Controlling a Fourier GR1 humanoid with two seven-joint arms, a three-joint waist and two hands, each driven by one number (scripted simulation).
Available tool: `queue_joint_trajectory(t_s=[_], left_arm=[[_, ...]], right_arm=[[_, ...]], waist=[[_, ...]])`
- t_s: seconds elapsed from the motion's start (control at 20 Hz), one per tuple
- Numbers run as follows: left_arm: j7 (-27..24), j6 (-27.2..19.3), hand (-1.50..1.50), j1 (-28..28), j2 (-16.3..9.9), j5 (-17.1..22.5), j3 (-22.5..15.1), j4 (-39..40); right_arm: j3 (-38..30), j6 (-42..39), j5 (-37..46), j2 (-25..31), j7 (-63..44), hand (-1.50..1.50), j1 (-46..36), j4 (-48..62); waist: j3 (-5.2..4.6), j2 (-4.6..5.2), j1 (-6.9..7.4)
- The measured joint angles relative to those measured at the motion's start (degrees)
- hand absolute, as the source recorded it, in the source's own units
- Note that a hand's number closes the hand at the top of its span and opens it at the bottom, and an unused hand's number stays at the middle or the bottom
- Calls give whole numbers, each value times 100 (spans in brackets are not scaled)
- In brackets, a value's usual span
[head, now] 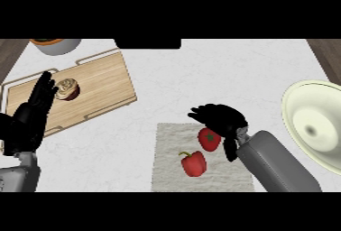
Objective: Pick the tomato from the placemat and place it in the bowl
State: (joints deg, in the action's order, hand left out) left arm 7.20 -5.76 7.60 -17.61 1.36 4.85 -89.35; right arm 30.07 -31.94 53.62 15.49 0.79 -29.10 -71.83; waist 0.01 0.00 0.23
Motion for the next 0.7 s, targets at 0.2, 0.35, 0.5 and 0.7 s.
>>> queue_joint_trajectory(t_s=[0.2,0.35,0.5,0.7], left_arm=[[-28,135,0,52,-1,-3,125,113],[7,149,0,-31,35,-52,147,-7],[104,181,0,-27,71,-57,157,-104],[67,193,0,92,119,-103,213,63]], right_arm=[[-109,237,334,-277,148,150,-73,559],[-170,116,433,-493,178,150,-156,825],[-187,211,564,-542,442,150,-230,961],[-317,403,681,-694,739,150,-370,1327]], waist=[[0,5,6],[-10,-9,5],[-22,-32,0],[-26,-42,-1]])
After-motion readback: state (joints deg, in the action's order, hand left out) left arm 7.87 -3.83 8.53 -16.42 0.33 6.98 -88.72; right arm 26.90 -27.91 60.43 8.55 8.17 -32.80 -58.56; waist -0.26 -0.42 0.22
